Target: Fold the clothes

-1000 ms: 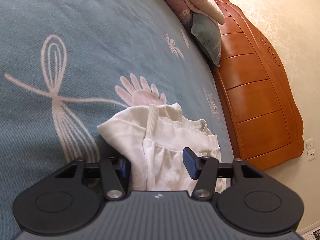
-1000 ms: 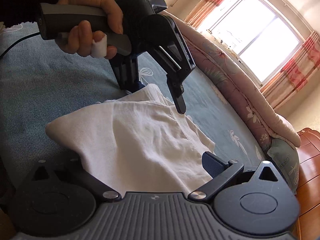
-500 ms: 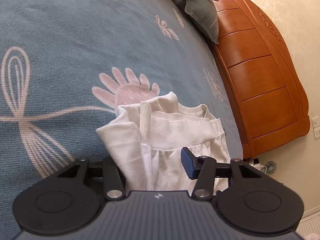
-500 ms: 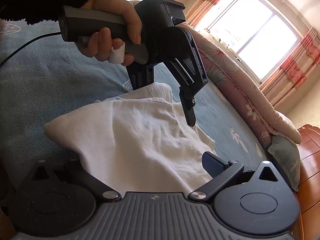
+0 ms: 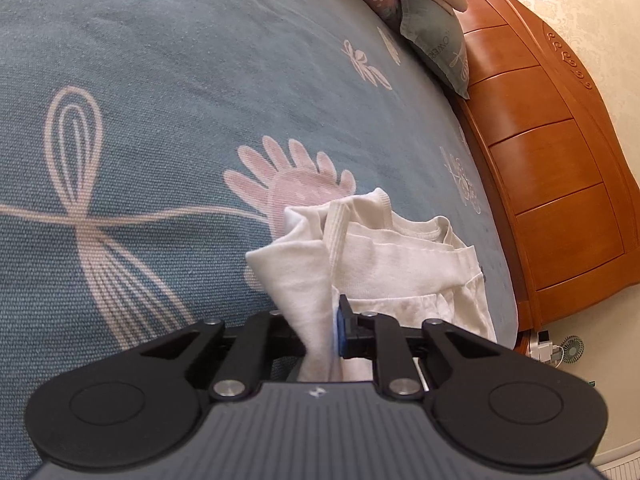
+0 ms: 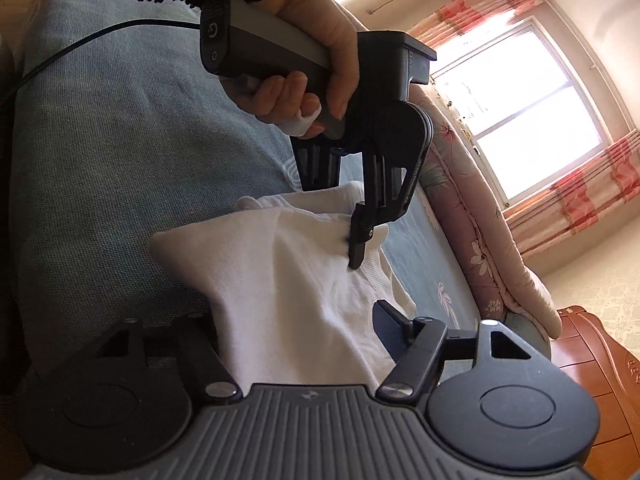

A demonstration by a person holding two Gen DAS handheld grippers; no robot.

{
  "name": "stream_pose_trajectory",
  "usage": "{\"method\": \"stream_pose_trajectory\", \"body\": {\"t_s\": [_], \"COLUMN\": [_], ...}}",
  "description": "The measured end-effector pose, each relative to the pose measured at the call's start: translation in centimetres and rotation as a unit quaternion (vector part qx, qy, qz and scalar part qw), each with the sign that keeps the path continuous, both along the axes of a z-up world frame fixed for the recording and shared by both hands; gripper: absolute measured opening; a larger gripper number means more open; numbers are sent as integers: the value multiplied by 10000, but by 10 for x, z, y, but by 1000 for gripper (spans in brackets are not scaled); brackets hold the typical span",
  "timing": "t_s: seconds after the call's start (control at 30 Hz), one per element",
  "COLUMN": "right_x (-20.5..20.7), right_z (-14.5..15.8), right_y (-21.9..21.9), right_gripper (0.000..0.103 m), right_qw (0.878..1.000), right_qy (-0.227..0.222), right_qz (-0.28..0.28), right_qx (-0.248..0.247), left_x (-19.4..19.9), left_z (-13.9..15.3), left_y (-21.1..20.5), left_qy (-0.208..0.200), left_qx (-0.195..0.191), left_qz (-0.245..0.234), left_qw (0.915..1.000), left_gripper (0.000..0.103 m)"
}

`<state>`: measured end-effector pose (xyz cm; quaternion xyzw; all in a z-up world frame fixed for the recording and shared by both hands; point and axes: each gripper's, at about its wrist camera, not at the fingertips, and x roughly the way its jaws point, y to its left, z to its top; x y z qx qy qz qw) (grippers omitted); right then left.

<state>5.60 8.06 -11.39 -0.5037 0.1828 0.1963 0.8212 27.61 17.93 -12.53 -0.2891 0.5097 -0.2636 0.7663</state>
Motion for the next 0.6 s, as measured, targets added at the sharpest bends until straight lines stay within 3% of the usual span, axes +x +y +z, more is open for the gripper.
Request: {"method": "stream_pose_trajectory", "body": {"t_s": [0.03, 0.1, 0.17, 0.27, 0.6], "right_x": [-3, -10, -17, -23, -18], "right_z": [-4, -13, -21, -28, 0], "right_y": [4, 12, 19, 25, 13], "right_gripper": [59, 30, 10, 10, 7], "right_qw": [9999, 9989, 9970, 9952, 9989], "right_qy": [3, 10, 16, -78, 368], "right_qz": [51, 154, 257, 300, 230], "right_qx": [-145, -434, -723, -931, -193], "left_x": [-1, -2, -4, -5, -9], "left_z": [0, 1, 2, 4, 24], "left_y": [0, -1, -3, -5, -22], "left_qy": [-6, -23, -34, -73, -147], "left_qx": [8, 39, 78, 172, 744], "left_qz": [34, 81, 129, 179, 336], "left_qw": [10000, 10000, 9999, 9997, 9966], "left_gripper": [17, 17, 17, 17, 13]}}
